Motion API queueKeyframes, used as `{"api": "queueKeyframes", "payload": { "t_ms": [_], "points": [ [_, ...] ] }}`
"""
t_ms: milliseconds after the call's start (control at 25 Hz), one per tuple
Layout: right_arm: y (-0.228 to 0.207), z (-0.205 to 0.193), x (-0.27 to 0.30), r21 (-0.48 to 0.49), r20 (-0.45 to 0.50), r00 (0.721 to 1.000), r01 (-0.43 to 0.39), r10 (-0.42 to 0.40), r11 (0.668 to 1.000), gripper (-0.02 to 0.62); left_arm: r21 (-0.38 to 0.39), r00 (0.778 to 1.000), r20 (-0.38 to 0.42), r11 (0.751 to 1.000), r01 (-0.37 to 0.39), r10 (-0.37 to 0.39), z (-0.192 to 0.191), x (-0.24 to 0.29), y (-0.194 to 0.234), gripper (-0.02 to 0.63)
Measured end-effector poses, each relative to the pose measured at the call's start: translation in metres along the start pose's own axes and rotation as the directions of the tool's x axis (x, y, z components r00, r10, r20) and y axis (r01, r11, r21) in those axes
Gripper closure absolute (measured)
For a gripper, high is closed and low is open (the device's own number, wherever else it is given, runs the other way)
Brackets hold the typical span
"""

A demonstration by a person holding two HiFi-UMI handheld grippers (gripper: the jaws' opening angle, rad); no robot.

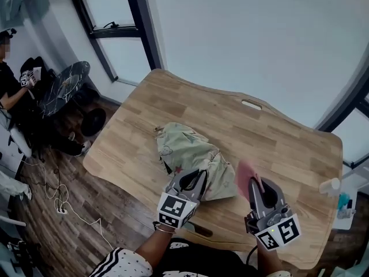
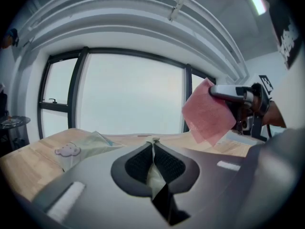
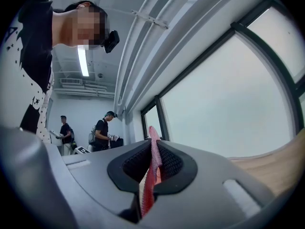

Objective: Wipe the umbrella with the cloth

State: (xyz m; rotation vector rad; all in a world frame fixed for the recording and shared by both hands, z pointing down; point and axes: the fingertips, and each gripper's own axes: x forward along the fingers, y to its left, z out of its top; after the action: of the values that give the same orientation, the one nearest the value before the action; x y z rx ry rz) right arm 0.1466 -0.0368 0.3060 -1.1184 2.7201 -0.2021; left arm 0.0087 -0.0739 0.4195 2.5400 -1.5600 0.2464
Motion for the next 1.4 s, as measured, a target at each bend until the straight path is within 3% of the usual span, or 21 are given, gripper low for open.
{"api": "queueKeyframes", "payload": {
  "t_ms": [160,440,960,1120,1400],
  "points": [
    [0.003,-0.015,0.021,0.003,-0.011,0.999,0.047,-0.046,0.999,0.574,-0.054,0.995,0.014,0.994,0.095,-0.094,0.004,0.004,0.011,0.593],
    [0.006,-0.038,0.057,-0.025,-0.037,0.992,0.118,-0.119,0.993,0.574,-0.041,0.977,-0.001,0.976,0.214,-0.214,0.006,0.003,0.034,0.592],
    [-0.003,-0.085,0.111,-0.172,-0.122,0.963,0.217,-0.240,0.961,0.574,-0.164,0.966,-0.004,0.953,0.254,-0.258,-0.013,0.008,0.085,0.592],
    [0.003,-0.107,0.129,-0.192,-0.164,0.957,0.206,-0.238,0.960,0.574,-0.181,0.959,-0.018,0.944,0.276,-0.284,-0.020,0.012,0.096,0.592],
    [0.020,-0.144,0.156,-0.145,-0.229,0.956,0.155,-0.185,0.977,0.574,-0.210,0.945,-0.032,0.927,0.311,-0.324,-0.029,0.018,0.107,0.592]
  ]
}}
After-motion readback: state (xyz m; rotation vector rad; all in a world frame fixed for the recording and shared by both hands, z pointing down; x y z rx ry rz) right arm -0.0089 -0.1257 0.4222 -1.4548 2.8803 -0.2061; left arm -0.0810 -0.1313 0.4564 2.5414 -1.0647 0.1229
